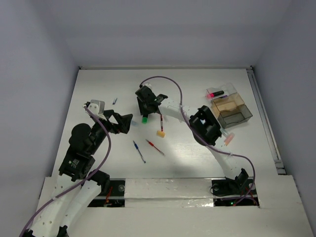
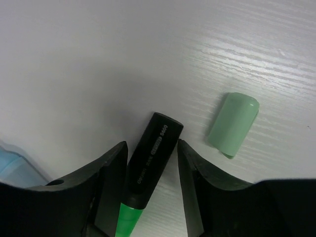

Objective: Sort the stationery into containers
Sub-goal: Pick up the pen from the center of the board, then place the pen in the storage box.

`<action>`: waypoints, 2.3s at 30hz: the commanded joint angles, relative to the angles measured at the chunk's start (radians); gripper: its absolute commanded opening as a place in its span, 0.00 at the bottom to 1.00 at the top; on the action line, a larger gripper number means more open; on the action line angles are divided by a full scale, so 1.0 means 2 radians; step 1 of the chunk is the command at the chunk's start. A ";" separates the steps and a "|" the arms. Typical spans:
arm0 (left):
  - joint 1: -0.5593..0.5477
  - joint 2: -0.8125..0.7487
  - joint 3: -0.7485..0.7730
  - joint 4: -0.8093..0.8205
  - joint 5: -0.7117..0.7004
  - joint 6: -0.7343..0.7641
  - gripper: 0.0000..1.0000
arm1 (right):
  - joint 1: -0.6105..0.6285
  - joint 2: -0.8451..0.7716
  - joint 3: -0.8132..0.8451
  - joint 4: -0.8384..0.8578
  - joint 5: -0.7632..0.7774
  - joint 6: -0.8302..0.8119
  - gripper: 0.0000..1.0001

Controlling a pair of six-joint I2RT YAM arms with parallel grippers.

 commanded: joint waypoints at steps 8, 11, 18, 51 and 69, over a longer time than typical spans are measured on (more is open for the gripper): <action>-0.007 -0.010 0.018 0.014 0.000 -0.001 0.99 | 0.006 0.032 0.036 0.008 0.004 0.003 0.28; -0.007 -0.009 0.018 0.015 -0.001 -0.002 0.99 | 0.006 0.030 0.050 0.018 0.011 0.005 0.15; -0.007 -0.007 0.018 0.013 -0.006 -0.002 0.99 | -0.010 -0.065 -0.002 0.142 0.012 0.027 0.12; -0.007 0.010 0.016 0.019 0.004 -0.003 0.99 | -0.397 -0.348 -0.428 0.340 0.111 0.130 0.17; -0.002 0.019 0.016 0.020 0.004 -0.003 0.99 | -0.397 -0.313 -0.431 0.343 0.137 0.230 0.29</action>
